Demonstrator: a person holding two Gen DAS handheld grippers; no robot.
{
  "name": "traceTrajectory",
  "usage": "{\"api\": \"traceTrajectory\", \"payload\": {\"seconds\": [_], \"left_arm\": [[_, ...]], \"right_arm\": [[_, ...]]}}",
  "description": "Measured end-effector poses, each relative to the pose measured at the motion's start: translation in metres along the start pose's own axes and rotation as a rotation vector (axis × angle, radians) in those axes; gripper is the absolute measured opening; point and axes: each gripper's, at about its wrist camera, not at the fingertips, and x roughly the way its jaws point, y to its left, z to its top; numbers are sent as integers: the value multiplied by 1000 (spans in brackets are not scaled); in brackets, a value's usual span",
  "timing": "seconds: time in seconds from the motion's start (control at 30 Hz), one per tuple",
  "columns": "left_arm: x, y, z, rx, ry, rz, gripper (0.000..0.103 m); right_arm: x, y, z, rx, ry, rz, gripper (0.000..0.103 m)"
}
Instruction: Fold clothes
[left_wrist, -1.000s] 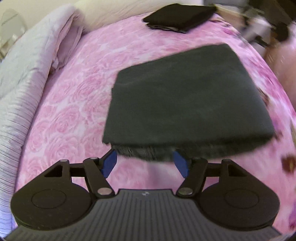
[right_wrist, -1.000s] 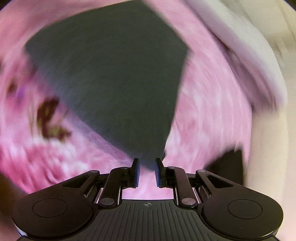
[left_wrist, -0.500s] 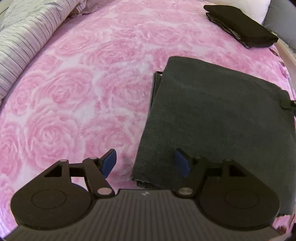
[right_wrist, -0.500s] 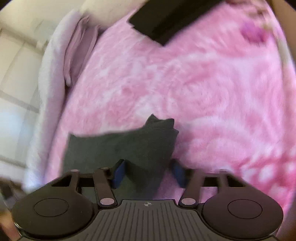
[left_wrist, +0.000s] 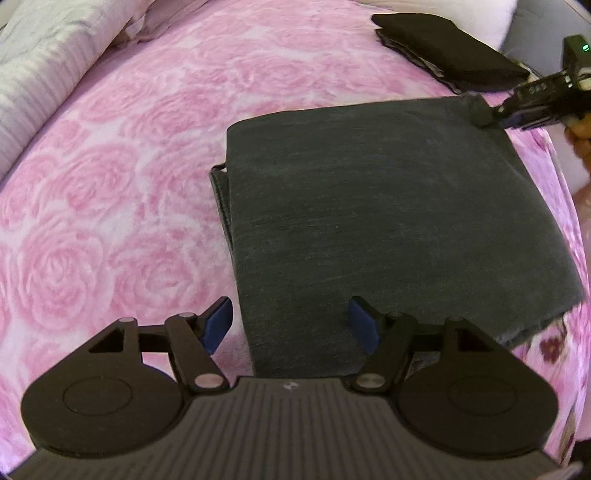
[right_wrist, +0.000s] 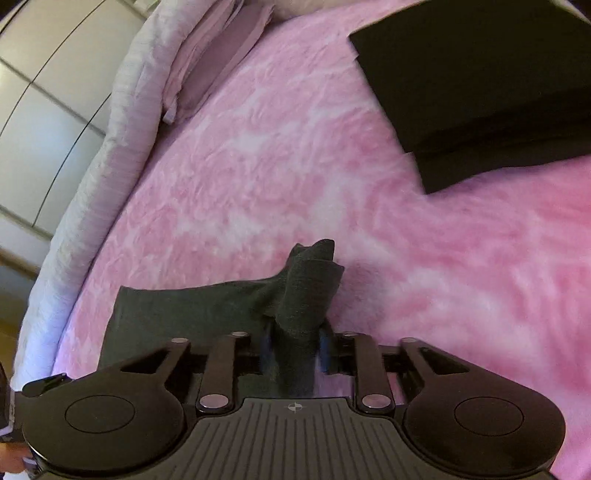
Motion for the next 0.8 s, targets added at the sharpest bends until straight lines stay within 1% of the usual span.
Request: {"api": "traceTrajectory", "payload": {"seconds": [0.03, 0.07, 0.1, 0.13, 0.17, 0.23, 0.27, 0.37, 0.43, 0.5, 0.53, 0.57, 0.6, 0.63, 0.67, 0.7, 0.77, 0.8], "left_arm": [[-5, -1, -1, 41, -4, 16, 67], [-11, -5, -3, 107, -19, 39, 67], [-18, -8, -6, 175, -35, 63, 67], [-25, -18, -13, 302, -72, 115, 66], [-32, -27, -20, 432, -110, 168, 64], [-41, -46, -42, 692, -173, 212, 64], [-43, -53, -52, 779, -187, 198, 65], [-37, -70, -77, 966, -187, 157, 65], [-28, -79, -90, 1070, -194, 159, 67], [-16, -85, -98, 1129, -178, 159, 69], [-10, -87, -100, 1140, -169, 162, 69], [-5, -89, -102, 1142, -168, 166, 72], [0, -91, -104, 1143, -167, 169, 77], [2, -93, -105, 1145, -178, 175, 78], [4, -94, -105, 1148, -184, 179, 79], [7, -96, -106, 1150, -191, 183, 79], [9, -101, -105, 1157, -202, 186, 79], [10, -104, -105, 1167, -211, 189, 80]], "right_arm": [[-12, 3, -7, -3, -28, -24, 39], [-23, 6, -15, -8, -56, -48, 42], [-37, 14, -27, -51, -74, -61, 46], [-50, 22, -40, -96, -90, -74, 48], [-59, 33, -54, -183, -95, -90, 49], [-66, 61, -79, -386, -69, -99, 50], [-67, 82, -98, -521, -53, -106, 51], [-58, 126, -156, -825, -9, -117, 56], [-38, 141, -188, -968, 23, -188, 58], [-18, 151, -213, -1098, 44, -271, 59], [-8, 151, -221, -1160, 50, -308, 62], [2, 151, -229, -1223, 55, -346, 64], [12, 152, -237, -1285, 61, -383, 72], [22, 152, -244, -1348, 67, -421, 78], [32, 149, -253, -1425, 86, -450, 81], [41, 144, -257, -1486, 86, -466, 83], [44, 137, -256, -1533, 52, -454, 84], [43, 134, -249, -1505, 58, -445, 77]]}}
